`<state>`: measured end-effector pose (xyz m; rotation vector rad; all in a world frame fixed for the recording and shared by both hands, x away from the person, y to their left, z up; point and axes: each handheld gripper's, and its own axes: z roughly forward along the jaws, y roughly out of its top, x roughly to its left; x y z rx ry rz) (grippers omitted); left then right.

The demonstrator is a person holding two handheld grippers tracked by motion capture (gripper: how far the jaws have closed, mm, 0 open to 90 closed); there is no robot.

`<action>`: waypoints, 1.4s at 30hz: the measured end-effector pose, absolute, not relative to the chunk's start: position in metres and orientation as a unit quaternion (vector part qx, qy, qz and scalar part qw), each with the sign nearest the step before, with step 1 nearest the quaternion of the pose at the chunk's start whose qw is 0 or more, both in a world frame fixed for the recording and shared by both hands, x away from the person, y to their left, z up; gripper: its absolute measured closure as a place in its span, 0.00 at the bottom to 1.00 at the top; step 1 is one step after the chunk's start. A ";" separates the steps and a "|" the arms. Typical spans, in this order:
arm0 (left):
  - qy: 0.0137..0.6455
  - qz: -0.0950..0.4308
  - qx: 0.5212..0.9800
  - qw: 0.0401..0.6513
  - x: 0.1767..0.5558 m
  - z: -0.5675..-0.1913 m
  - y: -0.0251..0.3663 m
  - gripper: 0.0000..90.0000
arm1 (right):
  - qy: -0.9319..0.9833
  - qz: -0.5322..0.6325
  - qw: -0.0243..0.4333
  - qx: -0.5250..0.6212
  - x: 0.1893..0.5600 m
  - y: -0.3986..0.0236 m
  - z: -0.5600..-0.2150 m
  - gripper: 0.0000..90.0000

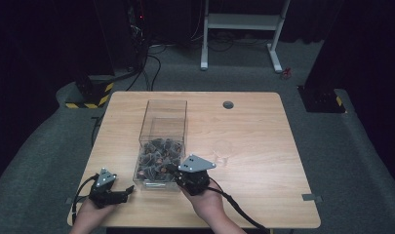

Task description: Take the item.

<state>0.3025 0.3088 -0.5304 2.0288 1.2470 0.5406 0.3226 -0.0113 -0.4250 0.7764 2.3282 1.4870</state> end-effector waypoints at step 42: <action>0.480 0.209 0.780 0.343 0.303 -0.530 0.309 0.16 | 0.780 0.524 0.172 0.295 0.326 -0.048 -0.414 1.00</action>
